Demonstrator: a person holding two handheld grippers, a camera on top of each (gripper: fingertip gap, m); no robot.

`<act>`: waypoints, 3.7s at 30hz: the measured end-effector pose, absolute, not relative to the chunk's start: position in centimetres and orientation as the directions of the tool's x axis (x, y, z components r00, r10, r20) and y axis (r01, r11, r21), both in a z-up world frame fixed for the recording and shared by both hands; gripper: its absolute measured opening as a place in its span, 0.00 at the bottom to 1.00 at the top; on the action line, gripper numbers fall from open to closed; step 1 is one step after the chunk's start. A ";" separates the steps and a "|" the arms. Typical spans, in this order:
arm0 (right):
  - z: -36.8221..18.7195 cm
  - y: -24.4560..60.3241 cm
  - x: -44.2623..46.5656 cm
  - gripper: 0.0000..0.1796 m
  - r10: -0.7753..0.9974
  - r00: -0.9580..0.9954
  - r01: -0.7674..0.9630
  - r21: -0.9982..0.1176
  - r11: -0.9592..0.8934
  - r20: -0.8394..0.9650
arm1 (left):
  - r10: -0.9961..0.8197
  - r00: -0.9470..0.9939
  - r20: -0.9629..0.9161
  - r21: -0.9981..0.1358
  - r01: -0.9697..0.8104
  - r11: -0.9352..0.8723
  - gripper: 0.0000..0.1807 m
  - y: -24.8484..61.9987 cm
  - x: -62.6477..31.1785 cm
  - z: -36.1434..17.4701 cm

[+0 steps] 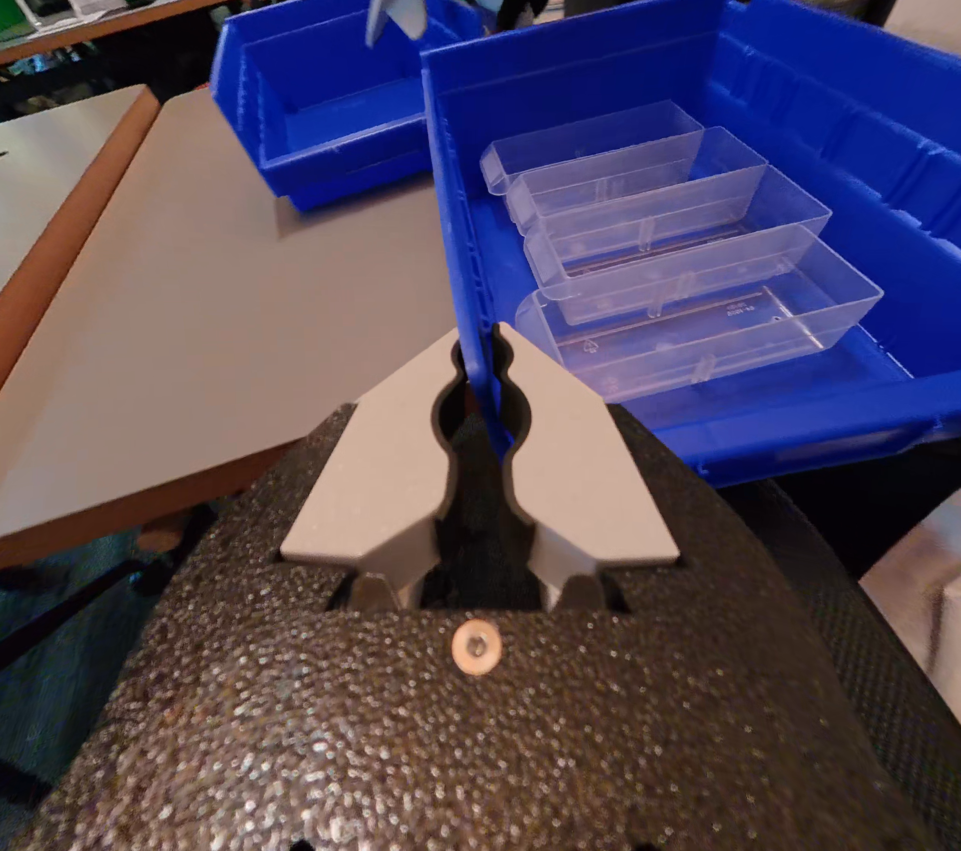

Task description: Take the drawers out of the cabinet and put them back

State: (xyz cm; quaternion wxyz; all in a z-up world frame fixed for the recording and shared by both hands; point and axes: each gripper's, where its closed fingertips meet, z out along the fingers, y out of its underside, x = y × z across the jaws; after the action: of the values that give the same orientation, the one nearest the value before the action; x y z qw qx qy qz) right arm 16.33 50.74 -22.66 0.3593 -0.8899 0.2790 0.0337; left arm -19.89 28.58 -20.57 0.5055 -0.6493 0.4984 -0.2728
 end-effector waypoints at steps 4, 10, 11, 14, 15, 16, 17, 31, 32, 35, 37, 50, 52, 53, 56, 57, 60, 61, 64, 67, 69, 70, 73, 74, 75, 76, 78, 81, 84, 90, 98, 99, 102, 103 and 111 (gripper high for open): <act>-25.2 50.9 15.3 0.24 -0.452 0.837 -0.543 -0.576 -0.611 -0.309 | -0.905 0.406 -0.124 -0.934 -0.356 -0.032 0.02 29.7 -21.8 -20.6; -24.7 52.1 15.9 0.22 -0.493 0.793 -0.602 -0.585 -0.544 -0.357 | -0.893 0.439 -0.102 -0.943 -0.327 -0.053 0.02 30.6 -22.5 -20.5; -23.9 52.6 15.7 0.23 -0.482 0.794 -0.602 -0.590 -0.537 -0.371 | -0.892 0.439 -0.108 -0.942 -0.332 -0.049 0.02 30.6 -22.5 -20.5; -18.4 54.2 15.3 0.23 -0.396 0.848 -0.524 -0.666 -0.531 -0.351 | -0.889 0.445 -0.110 -0.941 -0.335 -0.051 0.02 30.7 -22.5 -20.5; -15.5 54.8 15.0 0.23 -0.351 0.874 -0.480 -0.707 -0.519 -0.336 | -0.888 0.447 -0.109 -0.941 -0.335 -0.054 0.02 30.9 -22.4 -20.5; -12.0 55.1 14.5 0.23 -0.298 0.900 -0.432 -0.752 -0.497 -0.319 | -0.886 0.450 -0.109 -0.940 -0.336 -0.056 0.02 31.1 -22.4 -20.6; -8.3 55.2 13.9 0.23 -0.242 0.925 -0.376 -0.795 -0.476 -0.293 | -0.884 0.456 -0.105 -0.939 -0.337 -0.062 0.02 31.4 -22.3 -20.6; 18.4 25.8 31.2 0.23 -0.206 0.976 -0.097 -0.987 -0.126 -0.070 | -0.796 0.605 -0.013 -0.944 -0.269 -0.189 0.01 40.5 -17.4 -20.4; 17.6 22.7 33.6 0.23 -0.237 0.967 -0.128 -0.985 -0.119 -0.097 | -0.793 0.610 -0.008 -0.944 -0.265 -0.195 0.01 41.3 -16.7 -20.5; 14.1 13.4 41.4 0.23 -0.355 0.917 -0.227 -0.969 -0.093 -0.181 | -0.787 0.618 -0.001 -0.944 -0.261 -0.204 0.01 43.8 -14.5 -20.5; 10.5 7.6 46.3 0.23 -0.439 0.867 -0.303 -0.948 -0.094 -0.234 | -0.783 0.622 -0.007 -0.943 -0.264 -0.201 0.01 45.4 -12.8 -20.5; -17.0 -10.7 62.2 0.24 -0.806 0.493 -0.708 -0.689 -0.152 -0.328 | -0.760 0.650 -0.010 -0.939 -0.267 -0.215 0.02 53.6 -3.7 -20.8; -19.4 -10.8 62.8 0.24 -0.806 0.479 -0.738 -0.657 -0.156 -0.348 | -0.756 0.655 -0.008 -0.940 -0.262 -0.218 0.01 54.0 -2.8 -20.8; -20.3 -10.7 63.0 0.24 -0.802 0.477 -0.751 -0.642 -0.158 -0.361 | -0.756 0.655 -0.012 -0.940 -0.265 -0.215 0.01 54.2 -2.4 -20.8; -22.7 -10.3 63.3 0.24 -0.788 0.482 -0.778 -0.600 -0.184 -0.383 | -0.757 0.653 -0.032 -0.939 -0.278 -0.200 0.02 54.5 -1.6 -20.8; -23.4 -10.3 63.4 0.24 -0.784 0.488 -0.783 -0.589 -0.199 -0.383 | -0.757 0.652 -0.032 -0.940 -0.277 -0.199 0.02 54.6 -1.4 -20.8; -24.7 -10.6 63.9 0.24 -0.774 0.507 -0.783 -0.578 -0.230 -0.379 | -0.758 0.652 -0.037 -0.941 -0.278 -0.192 0.02 54.8 -1.1 -20.8; -24.7 -10.6 64.1 0.24 -0.767 0.506 -0.785 -0.579 -0.220 -0.395 | -0.758 0.651 -0.041 -0.941 -0.281 -0.190 0.02 54.8 -1.0 -20.8; -25.0 -10.8 64.6 0.24 -0.756 0.539 -0.761 -0.599 -0.249 -0.370 | -0.761 0.647 -0.050 -0.942 -0.284 -0.179 0.02 54.9 -0.8 -20.8; -24.9 -10.7 64.8 0.25 -0.743 0.569 -0.739 -0.616 -0.273 -0.353 | -0.762 0.646 -0.058 -0.943 -0.285 -0.170 0.02 55.0 -0.7 -20.8; -24.7 -10.8 65.0 0.28 -0.735 0.609 -0.694 -0.648 -0.313 -0.298 | -0.762 0.645 -0.063 -0.943 -0.288 -0.166 0.02 55.0 -0.6 -20.8; -24.6 -11.2 65.4 0.37 -0.749 0.615 -0.671 -0.662 -0.334 -0.246 | -0.763 0.643 -0.068 -0.943 -0.292 -0.162 0.02 55.0 -0.5 -20.8; -22.2 -12.2 66.1 0.47 -0.731 0.682 -0.511 -0.728 -0.457 -0.020 | -0.778 0.618 -0.115 -0.935 -0.332 -0.125 0.02 55.0 -0.3 -20.7; -20.6 -12.6 66.4 0.48 -0.727 0.681 -0.445 -0.743 -0.500 0.081 | -0.788 0.598 -0.149 -0.927 -0.361 -0.098 0.03 55.0 -0.2 -20.7; -18.5 -12.8 66.7 0.46 -0.718 0.672 -0.374 -0.752 -0.543 0.184 | -0.796 0.574 -0.192 -0.916 -0.396 -0.064 0.03 55.0 -0.2 -20.7; -16.1 -12.8 66.7 0.43 -0.698 0.655 -0.291 -0.755 -0.587 0.290 | -0.799 0.551 -0.240 -0.902 -0.430 -0.025 0.04 55.0 -0.2 -20.6; -10.4 -11.8 65.7 0.51 -0.642 0.594 -0.109 -0.743 -0.661 0.484 | -0.789 0.513 -0.338 -0.869 -0.493 0.052 0.07 55.2 -0.3 -20.0; -4.0 -6.0 60.5 0.43 -0.463 0.659 0.130 -0.696 -0.707 0.593 | -0.778 0.465 -0.423 -0.843 -0.515 0.151 0.10 55.0 -0.1 -17.4; -1.2 1.1 52.7 0.06 -0.197 0.791 0.268 -0.617 -0.740 0.580 | -0.847 0.331 -0.416 -0.829 -0.520 0.204 0.14 53.0 1.0 -15.6; -1.6 10.9 40.1 0.00 0.249 0.866 0.424 -0.375 -0.825 0.433 | -0.890 0.153 -0.430 -0.747 -0.614 0.255 0.03 50.8 1.6 -15.6; -5.2 13.9 35.7 0.00 0.400 0.892 0.434 -0.149 -0.889 0.212 | -0.922 -0.016 -0.387 -0.652 -0.703 0.286 0.00 49.7 2.0 -16.0; -5.4 13.9 35.3 0.00 0.405 0.895 0.433 -0.142 -0.890 0.188 | -0.919 -0.042 -0.391 -0.634 -0.712 0.302 0.00 49.5 1.9 -16.1; -6.0 14.4 34.6 0.00 0.419 0.894 0.439 -0.119 -0.891 0.158 | -0.912 -0.097 -0.398 -0.581 -0.743 0.333 0.00 49.5 1.8 -16.8; -6.2 14.4 34.6 0.00 0.420 0.893 0.437 -0.095 -0.894 0.159 | -0.910 -0.107 -0.401 -0.567 -0.751 0.339 0.00 49.6 1.8 -17.0; -6.9 14.6 34.3 0.00 0.427 0.896 0.431 -0.006 -0.902 0.126 | -0.898 -0.243 -0.366 -0.469 -0.786 0.403 0.03 49.2 2.7 -18.1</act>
State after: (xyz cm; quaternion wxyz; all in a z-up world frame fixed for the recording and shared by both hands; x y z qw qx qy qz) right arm 34.31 14.58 -6.92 0.0170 -0.9734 -0.2202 -0.0608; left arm 2.67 49.22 -18.08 0.2988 -0.5380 0.7826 -0.0944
